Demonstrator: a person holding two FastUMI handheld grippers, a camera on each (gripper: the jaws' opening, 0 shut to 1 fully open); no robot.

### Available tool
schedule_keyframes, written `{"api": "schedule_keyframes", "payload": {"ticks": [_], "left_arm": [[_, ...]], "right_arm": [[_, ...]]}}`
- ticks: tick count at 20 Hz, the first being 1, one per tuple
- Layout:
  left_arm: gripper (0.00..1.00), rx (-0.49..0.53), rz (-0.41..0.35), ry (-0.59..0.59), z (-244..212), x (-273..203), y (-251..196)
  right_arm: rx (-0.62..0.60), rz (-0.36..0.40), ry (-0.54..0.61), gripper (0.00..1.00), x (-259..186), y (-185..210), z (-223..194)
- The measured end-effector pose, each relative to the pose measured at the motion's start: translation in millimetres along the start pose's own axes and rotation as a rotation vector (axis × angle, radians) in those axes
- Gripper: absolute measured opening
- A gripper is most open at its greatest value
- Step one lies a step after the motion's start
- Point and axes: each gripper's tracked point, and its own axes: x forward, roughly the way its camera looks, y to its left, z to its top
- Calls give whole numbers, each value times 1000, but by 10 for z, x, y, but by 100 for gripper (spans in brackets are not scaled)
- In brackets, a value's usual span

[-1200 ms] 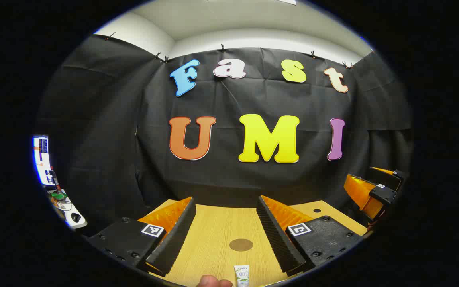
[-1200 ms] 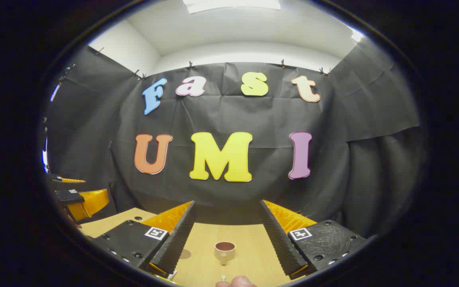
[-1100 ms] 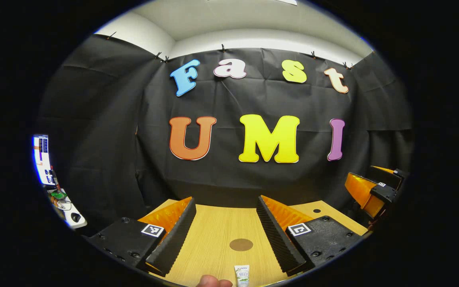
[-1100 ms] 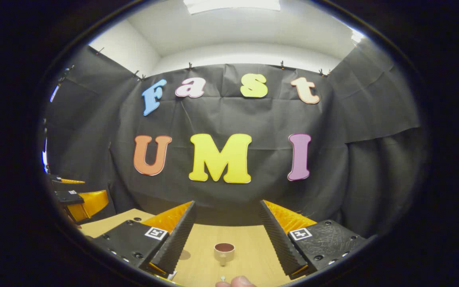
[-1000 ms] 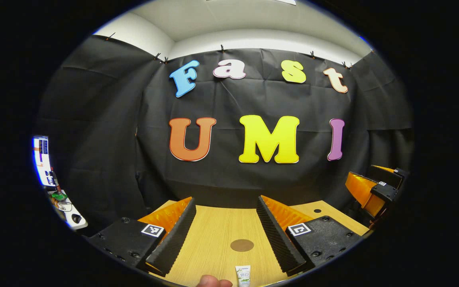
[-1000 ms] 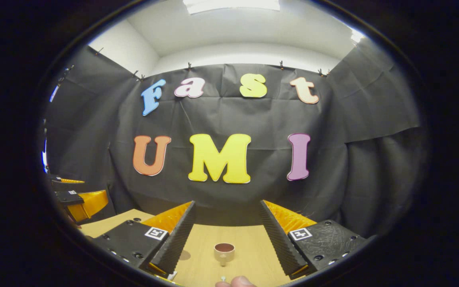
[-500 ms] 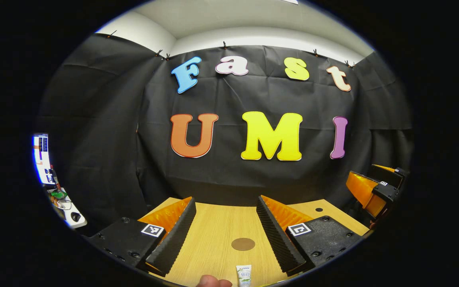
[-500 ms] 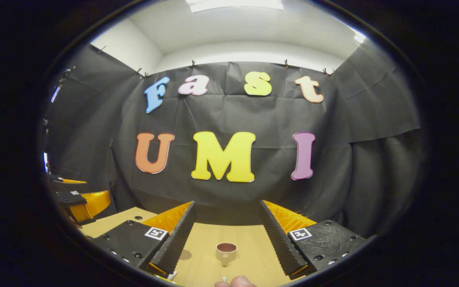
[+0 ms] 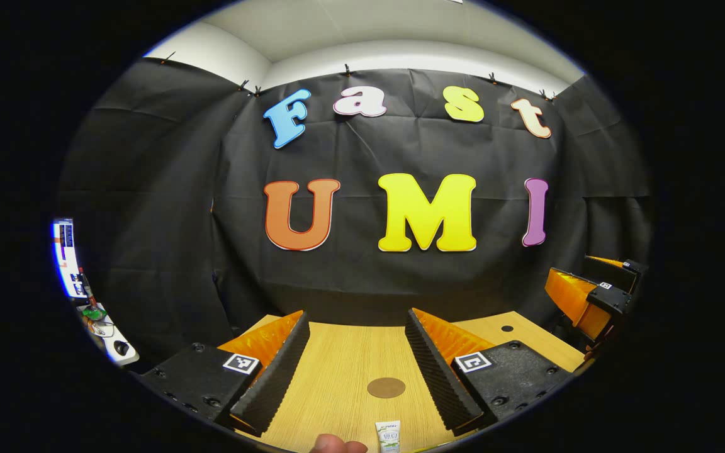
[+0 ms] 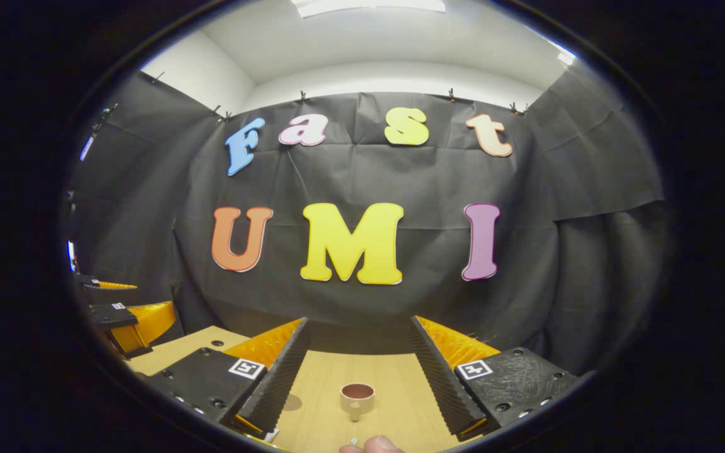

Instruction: Put the toothbrush and toothpaste on the desktop into the cup, then pick up the cup and place it on the coaster on the desktop.

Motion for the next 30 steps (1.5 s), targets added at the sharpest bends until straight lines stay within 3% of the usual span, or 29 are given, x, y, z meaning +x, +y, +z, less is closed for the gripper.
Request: {"api": "schedule_keyframes", "payload": {"ticks": [7,19,26,30], "left_arm": [[97,0,-12,12,-56,102,-81],[97,11,-28,121,-496,167,-159],[98,37,-77,366,-1345,-15,-334],[98,40,-121,574,-1998,-275,-471]], "right_arm": [[-10,10,5,95,93,-31,-29],[-27,30,161,95,183,-141,-584],[-23,34,384,95,4,-301,-1305],[-3,86,617,95,-217,-273,-1949]]}}
